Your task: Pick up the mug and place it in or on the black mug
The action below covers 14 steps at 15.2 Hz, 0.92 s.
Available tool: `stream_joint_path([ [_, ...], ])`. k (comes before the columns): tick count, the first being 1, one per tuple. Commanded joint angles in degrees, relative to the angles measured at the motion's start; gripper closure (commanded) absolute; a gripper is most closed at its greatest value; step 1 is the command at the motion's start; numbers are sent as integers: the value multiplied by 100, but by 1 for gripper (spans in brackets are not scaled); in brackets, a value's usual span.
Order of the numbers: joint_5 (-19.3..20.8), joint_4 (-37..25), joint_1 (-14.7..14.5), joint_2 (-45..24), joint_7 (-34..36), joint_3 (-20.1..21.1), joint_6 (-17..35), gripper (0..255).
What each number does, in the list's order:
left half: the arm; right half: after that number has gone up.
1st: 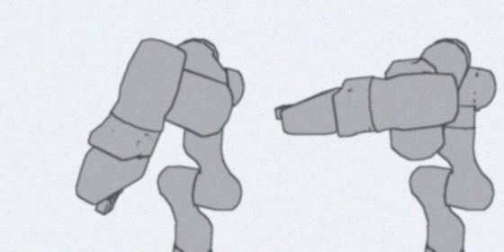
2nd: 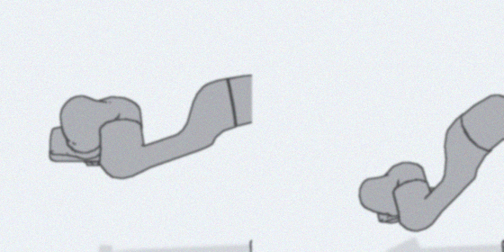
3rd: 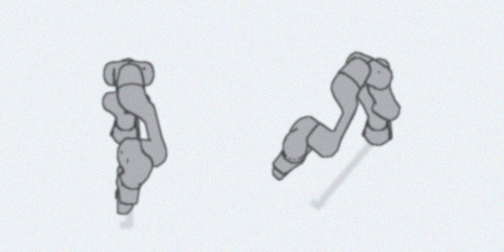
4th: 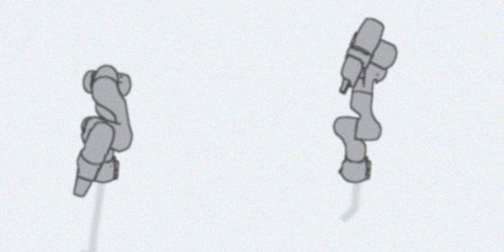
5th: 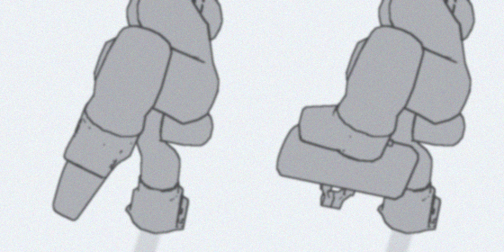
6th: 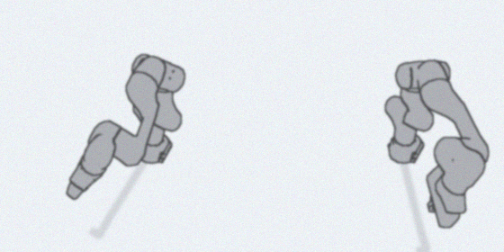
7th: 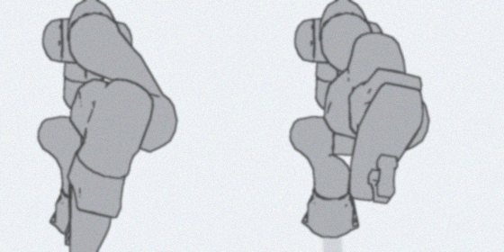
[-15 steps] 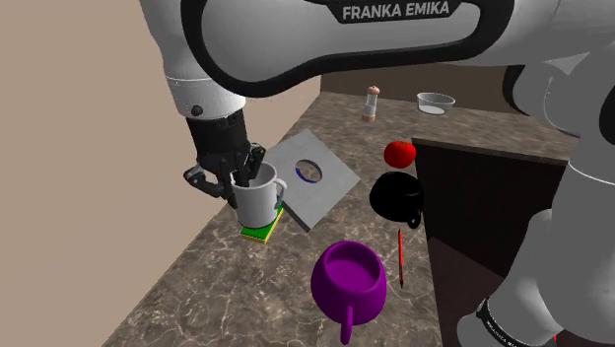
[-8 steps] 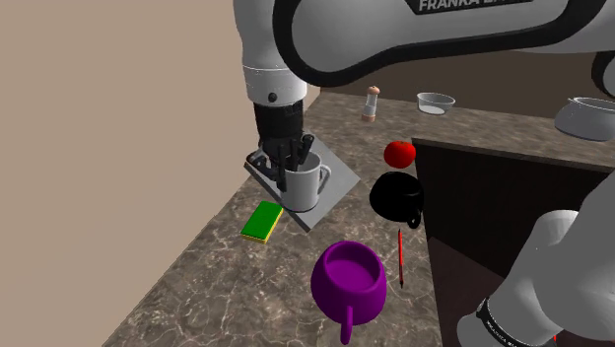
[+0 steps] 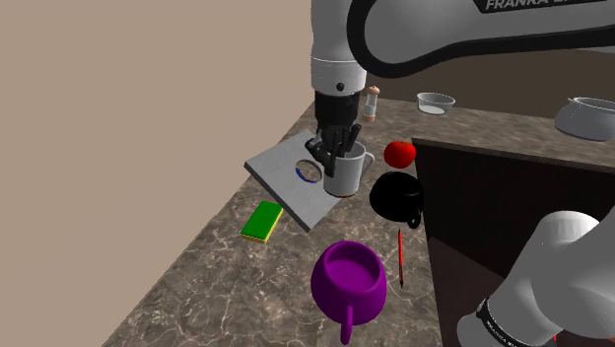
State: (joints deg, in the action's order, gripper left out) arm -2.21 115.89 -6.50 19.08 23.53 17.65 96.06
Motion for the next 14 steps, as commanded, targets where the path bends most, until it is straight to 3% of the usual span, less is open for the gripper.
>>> stream_joint_path([
  [1, -13, 277, 59, 305, -287, -201, -18, 255],
  [14, 488, 1450, 525, 1806, -2013, -1584, -306, 255],
])
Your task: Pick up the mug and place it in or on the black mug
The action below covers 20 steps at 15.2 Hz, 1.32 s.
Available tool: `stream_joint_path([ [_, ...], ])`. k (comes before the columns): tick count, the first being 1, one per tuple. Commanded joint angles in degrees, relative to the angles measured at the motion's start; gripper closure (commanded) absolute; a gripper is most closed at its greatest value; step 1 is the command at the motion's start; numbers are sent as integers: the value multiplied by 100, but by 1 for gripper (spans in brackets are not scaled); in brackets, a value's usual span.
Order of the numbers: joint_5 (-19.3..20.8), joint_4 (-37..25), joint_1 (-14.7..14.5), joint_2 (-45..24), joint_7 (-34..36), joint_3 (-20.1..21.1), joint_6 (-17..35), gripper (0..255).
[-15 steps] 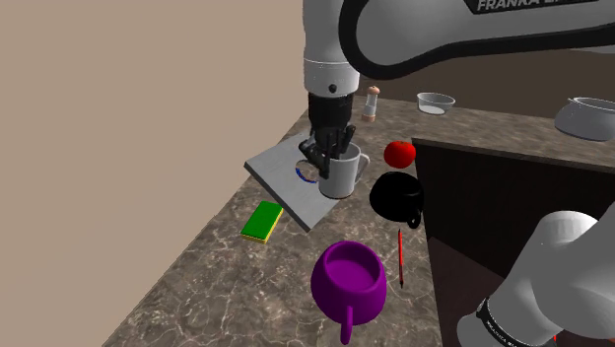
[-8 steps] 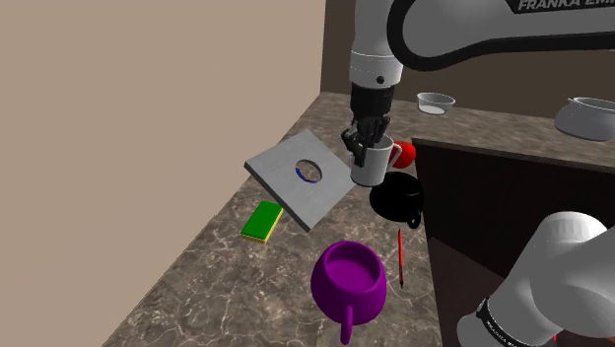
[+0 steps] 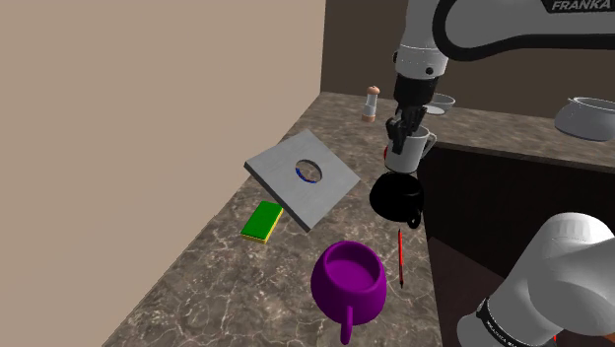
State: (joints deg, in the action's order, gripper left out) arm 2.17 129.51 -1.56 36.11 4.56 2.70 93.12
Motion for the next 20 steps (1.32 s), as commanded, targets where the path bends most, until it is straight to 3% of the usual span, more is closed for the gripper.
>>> stream_joint_path([
  [1, 118, 135, 77, 180, -249, -201, -35, 255],
  [4, 375, 246, 246, 400, -724, -603, -108, 255],
  [20, 435, 1556, 264, 517, -642, -658, 1082, 255],
])
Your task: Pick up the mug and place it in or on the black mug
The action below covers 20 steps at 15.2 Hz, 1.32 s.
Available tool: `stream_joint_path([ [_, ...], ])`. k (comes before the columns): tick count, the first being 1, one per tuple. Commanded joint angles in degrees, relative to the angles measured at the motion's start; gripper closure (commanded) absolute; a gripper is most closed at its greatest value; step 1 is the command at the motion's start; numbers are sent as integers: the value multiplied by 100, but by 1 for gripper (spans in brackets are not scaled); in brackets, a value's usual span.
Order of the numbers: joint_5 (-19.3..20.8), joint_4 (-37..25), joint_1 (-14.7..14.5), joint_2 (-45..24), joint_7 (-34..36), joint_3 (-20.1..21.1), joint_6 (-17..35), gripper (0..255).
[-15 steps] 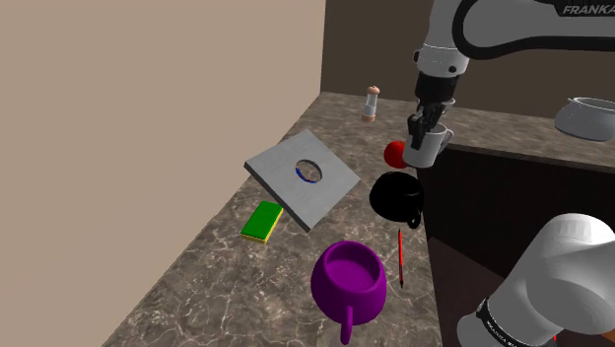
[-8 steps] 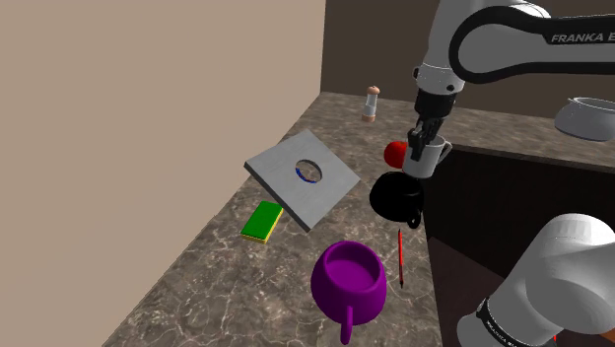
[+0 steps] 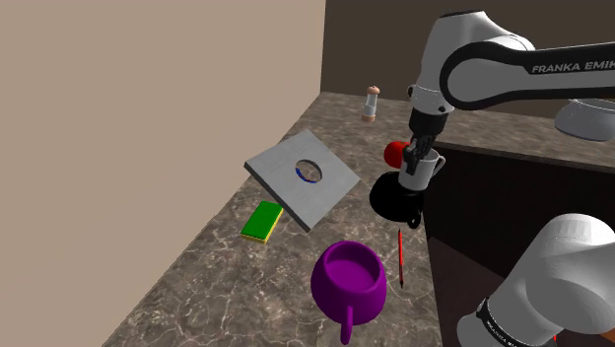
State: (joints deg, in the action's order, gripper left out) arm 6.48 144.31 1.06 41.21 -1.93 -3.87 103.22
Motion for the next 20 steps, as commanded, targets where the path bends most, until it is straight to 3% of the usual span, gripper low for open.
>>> stream_joint_path([
  [1, 8, 150, 2, 3, 12, -6, 151, 255],
  [10, 11, 204, 5, -1, 15, -7, 208, 255],
  [11, 12, 207, 6, -6, 13, -9, 217, 0],
  [16, 11, 204, 5, -1, 15, -7, 208, 0],
  [20, -49, -526, -23, -6, 2, 58, -518, 0],
])
